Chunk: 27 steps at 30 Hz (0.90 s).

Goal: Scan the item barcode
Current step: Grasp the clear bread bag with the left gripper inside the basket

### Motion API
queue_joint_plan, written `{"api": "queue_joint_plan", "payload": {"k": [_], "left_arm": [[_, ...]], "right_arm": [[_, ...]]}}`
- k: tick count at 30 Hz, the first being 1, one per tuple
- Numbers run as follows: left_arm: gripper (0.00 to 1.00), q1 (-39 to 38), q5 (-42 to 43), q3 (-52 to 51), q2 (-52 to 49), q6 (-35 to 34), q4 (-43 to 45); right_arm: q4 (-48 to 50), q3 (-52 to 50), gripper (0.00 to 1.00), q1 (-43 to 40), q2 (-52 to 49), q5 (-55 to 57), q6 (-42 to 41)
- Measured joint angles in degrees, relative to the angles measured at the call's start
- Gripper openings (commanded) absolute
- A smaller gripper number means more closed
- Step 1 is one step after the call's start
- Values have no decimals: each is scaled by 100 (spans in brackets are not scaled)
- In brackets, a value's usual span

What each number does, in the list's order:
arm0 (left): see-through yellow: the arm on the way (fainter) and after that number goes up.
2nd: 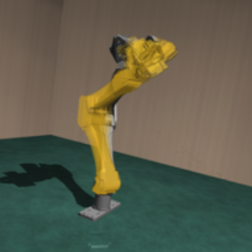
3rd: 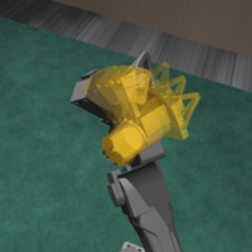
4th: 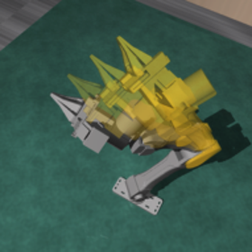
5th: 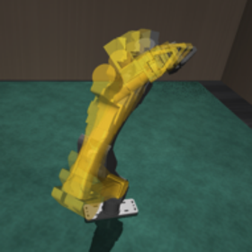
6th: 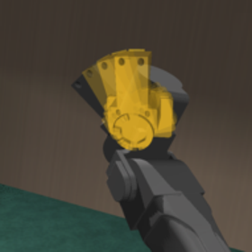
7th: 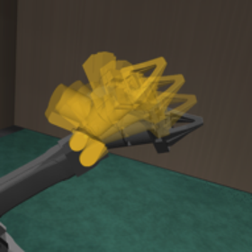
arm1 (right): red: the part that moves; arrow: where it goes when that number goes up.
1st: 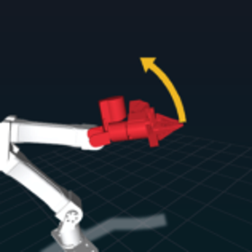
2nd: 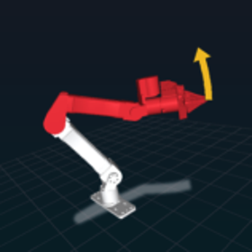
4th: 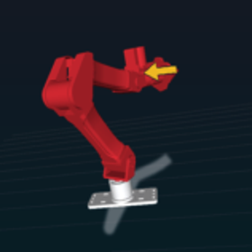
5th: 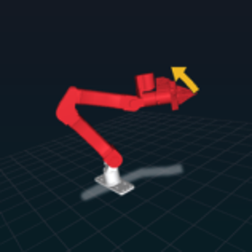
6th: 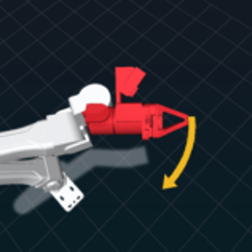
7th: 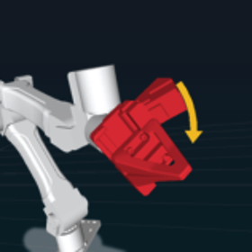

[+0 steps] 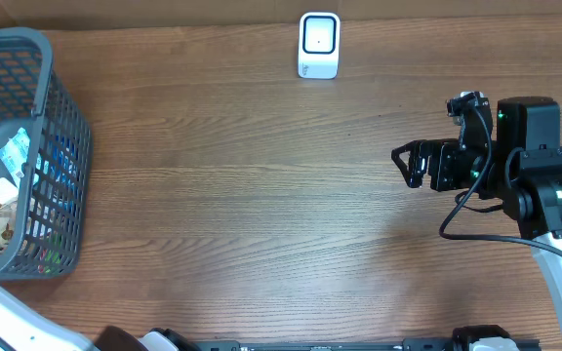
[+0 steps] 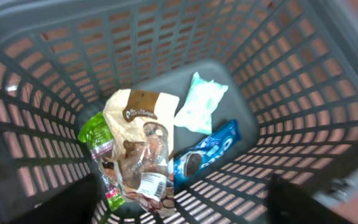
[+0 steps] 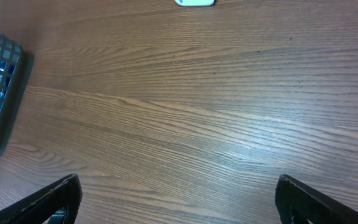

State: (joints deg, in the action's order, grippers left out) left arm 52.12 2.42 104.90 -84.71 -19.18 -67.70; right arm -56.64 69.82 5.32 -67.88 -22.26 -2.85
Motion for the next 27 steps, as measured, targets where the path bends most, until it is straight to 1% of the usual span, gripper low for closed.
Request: {"api": "queue_joint_plan", "payload": {"k": [1,6,8,10,12,13,17,18,20,27], "left_arm": [[100,0,-2,-2,-181,4,-7],[99,0,-11,0,-1373,229,-127],[95,0,-22,-2,-1775,297,-181],[94,2,-26,-2,-2345,407,-254],[89,2,-26,-2,-2861,468,-273],[88,2,-28,-2,-3147,483,-280],[80,2,-85,-2,-3716,485,-273],[69,2,-131,-2,-3832,479,-282],[4,4,-188,-2,-3926,459,-278],[4,13,-341,87,-3856,485,-306]], "right_arm": [[2,0,100,2,0,-2,2],[7,0,100,2,0,0,2],[7,0,100,2,0,-2,2],[7,0,100,2,0,0,2],[7,0,100,2,0,0,2],[4,0,100,2,0,-2,0],[4,0,100,2,0,0,4],[7,0,100,2,0,-2,2],[2,0,100,2,0,-2,2],[2,0,100,2,0,0,2]]}}
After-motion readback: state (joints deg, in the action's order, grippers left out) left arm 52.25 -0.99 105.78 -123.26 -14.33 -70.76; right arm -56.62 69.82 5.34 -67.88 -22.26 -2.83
